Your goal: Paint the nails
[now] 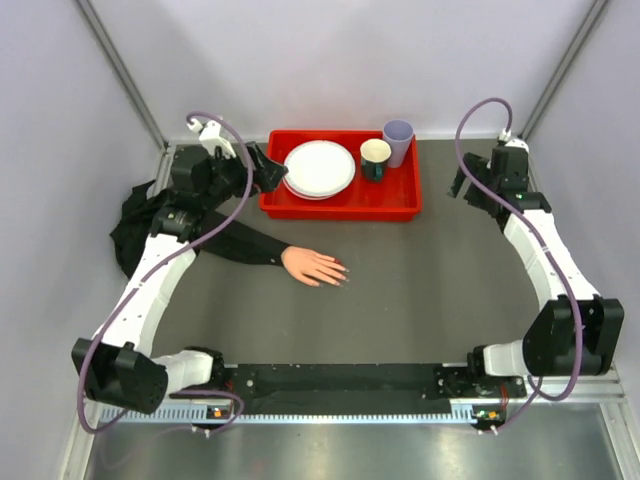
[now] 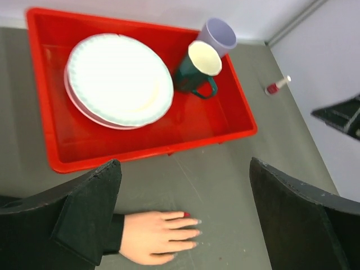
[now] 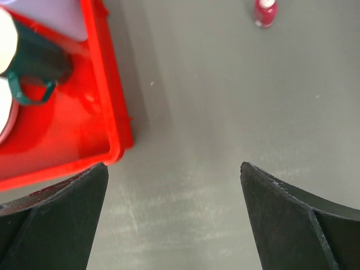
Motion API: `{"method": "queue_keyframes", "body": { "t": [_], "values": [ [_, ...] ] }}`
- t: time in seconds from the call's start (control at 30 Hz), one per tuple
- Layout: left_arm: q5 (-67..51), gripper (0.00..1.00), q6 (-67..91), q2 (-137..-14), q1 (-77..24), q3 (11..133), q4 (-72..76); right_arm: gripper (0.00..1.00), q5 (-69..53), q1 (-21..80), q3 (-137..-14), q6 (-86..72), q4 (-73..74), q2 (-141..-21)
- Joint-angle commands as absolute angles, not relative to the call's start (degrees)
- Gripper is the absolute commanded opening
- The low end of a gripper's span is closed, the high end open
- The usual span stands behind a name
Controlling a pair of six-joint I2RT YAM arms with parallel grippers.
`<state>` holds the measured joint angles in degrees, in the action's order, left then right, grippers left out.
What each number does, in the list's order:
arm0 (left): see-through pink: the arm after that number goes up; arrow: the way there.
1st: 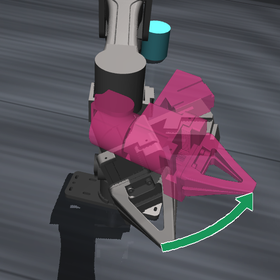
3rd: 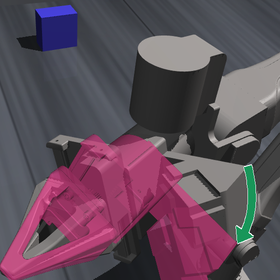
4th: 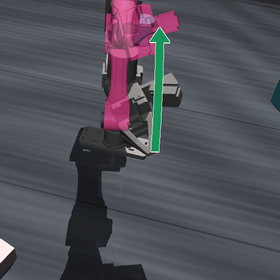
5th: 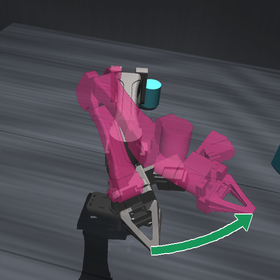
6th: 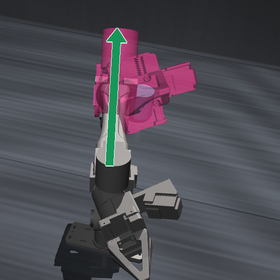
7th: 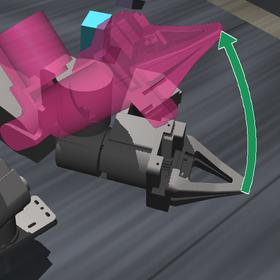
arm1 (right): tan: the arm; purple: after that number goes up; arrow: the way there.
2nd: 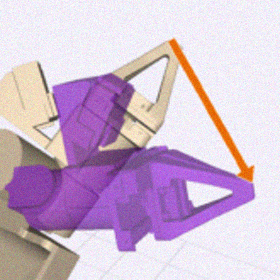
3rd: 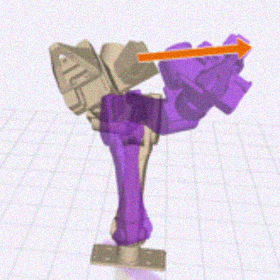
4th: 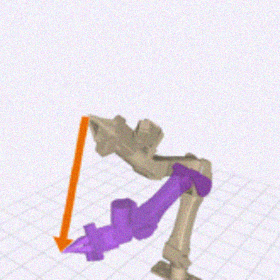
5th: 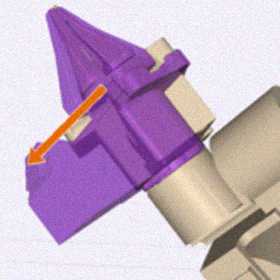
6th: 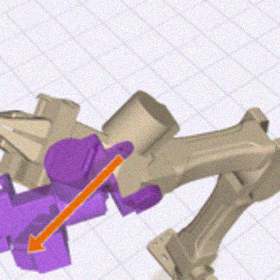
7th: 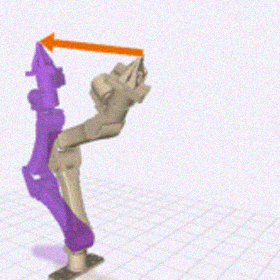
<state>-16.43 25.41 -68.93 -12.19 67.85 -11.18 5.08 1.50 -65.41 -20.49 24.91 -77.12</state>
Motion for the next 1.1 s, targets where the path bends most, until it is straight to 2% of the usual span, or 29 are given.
{"method": "queue_keyframes", "body": {
  "t": [0.0, 0.4, 0.53, 0.9, 1.07],
  "values": [
    [-20.7, 0.99, 24.3, -70.5, -14.9, 69.9, -10.8, 0.99, 4.5, -1.5, -71.2, -20.8, 23.7, -81.0],
    [-18.9, 0.99, 21.1, -70.6, -29.6, 69.8, -17.1, 0.98, 5.1, -8.8, -88.5, -21.7, 25.2, -103.2],
    [-18.2, 0.99, 21.9, -68.7, -33.5, 67.2, -17.4, 0.84, 3.5, -10.4, -93.9, -20.7, 27.2, -110.4],
    [-14.4, 0.99, 25.4, -60.2, -37.4, 59.7, -18.5, 0.71, 5.8, -11.1, -99.5, -16.2, 22.7, -117.5],
    [-13.4, 0.99, 25.2, -58.8, -37.6, 60.1, -19.6, 0.56, 6.2, -11.1, -104.9, -14.5, 23.7, -122.3]
  ]
}}
